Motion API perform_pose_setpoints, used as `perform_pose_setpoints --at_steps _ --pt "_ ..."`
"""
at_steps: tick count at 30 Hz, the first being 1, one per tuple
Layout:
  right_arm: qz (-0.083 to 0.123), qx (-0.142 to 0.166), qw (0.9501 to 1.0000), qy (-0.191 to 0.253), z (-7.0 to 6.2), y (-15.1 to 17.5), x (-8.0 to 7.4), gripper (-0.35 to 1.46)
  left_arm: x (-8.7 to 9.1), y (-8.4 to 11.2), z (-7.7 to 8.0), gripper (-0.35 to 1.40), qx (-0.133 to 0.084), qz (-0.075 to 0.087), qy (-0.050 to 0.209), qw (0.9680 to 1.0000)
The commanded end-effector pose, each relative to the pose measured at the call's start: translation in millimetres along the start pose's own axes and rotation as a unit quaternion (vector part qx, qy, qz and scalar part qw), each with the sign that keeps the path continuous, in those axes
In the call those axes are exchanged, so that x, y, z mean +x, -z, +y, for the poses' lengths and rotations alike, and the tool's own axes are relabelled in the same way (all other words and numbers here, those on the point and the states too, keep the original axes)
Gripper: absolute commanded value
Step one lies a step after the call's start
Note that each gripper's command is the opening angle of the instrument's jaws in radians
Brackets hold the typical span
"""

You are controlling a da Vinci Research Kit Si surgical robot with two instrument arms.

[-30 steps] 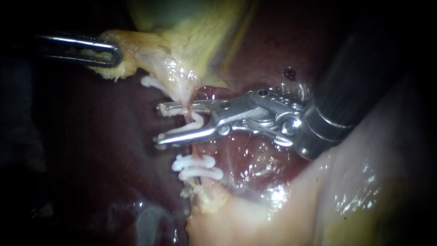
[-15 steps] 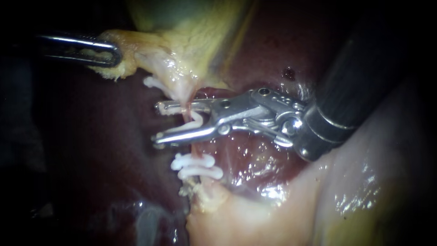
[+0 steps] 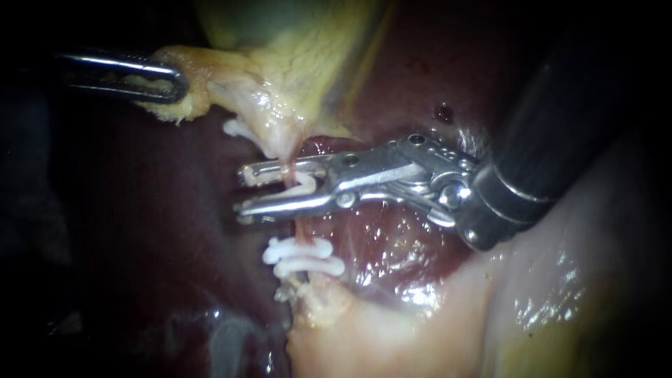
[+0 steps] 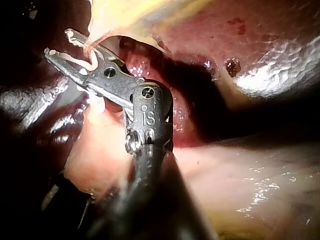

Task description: Clipping third clip right tube

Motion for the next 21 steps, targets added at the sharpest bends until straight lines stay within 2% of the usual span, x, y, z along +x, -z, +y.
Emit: perform_pose_setpoints --at_steps 1,6,11,14,21 --pt "-0.001 0.002 1.0000 -0.002 0.0 0.0 -0.1 -0.02 0.0 0.0 0.0 -0.35 0.000 0.000 0.000 1.0000" --pt "0.000 -0.002 0.9999 -0.017 0.4 0.6 -0.2 -0.35 0.0 0.0 0.0 -0.35 0.000 0.000 0.000 1.0000" --pt "-0.001 -0.016 0.9994 -0.030 1.1 1.5 -0.5 -0.35 0.0 0.0 0.0 -0.35 0.000 0.000 0.000 1.0000" --pt "-0.016 -0.020 0.9990 -0.036 1.4 1.9 -0.9 -0.35 0.0 0.0 0.0 -0.35 0.000 0.000 0.000 1.0000" --pt "-0.016 -0.020 0.9991 -0.034 1.6 1.8 -1.5 -0.35 0.0 0.0 0.0 -0.35 0.000 0.000 0.000 1.0000"
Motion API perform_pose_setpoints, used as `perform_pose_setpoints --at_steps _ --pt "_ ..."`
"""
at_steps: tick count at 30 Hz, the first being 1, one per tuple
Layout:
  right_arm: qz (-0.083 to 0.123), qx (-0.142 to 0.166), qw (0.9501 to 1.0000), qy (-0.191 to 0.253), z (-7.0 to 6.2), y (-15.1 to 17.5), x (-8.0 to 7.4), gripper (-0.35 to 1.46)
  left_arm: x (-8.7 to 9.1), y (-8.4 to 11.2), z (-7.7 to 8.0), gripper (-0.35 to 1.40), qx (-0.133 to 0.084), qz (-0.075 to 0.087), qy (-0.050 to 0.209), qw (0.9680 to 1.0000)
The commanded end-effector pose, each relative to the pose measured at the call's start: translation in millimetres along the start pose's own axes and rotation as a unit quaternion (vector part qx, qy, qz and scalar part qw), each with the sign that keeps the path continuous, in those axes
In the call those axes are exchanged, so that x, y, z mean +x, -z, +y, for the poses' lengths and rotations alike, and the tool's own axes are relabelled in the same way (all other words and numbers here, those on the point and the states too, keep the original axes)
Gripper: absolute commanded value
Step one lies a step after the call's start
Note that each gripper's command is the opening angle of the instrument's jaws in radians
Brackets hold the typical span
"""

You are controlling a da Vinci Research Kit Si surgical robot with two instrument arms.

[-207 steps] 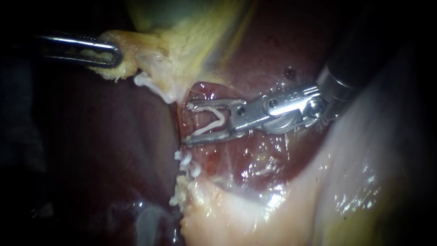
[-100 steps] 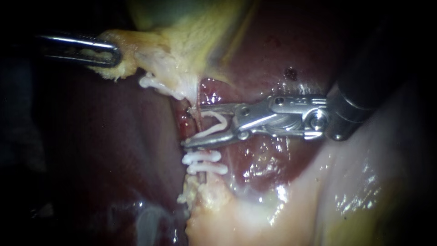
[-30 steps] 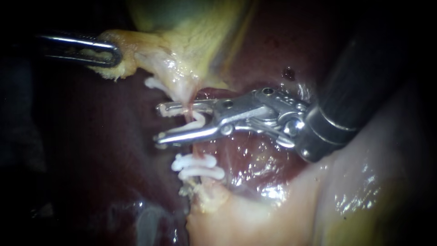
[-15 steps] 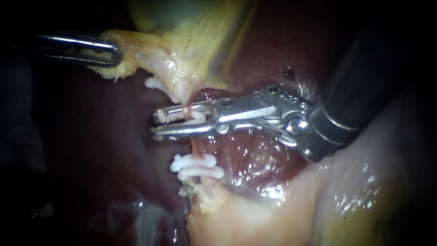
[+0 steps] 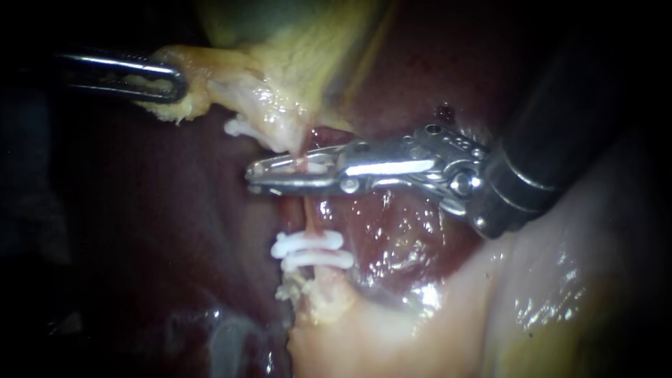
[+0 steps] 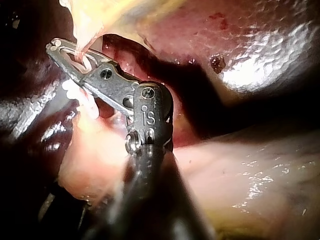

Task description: Clipping third clip right tube

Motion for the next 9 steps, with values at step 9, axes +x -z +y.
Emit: perform_pose_setpoints --at_steps 9 --pt "0.000 -0.001 1.0000 -0.005 0.0 0.0 0.0 -0.35 0.0 0.0 0.0 -0.35 0.000 0.000 0.000 1.0000"
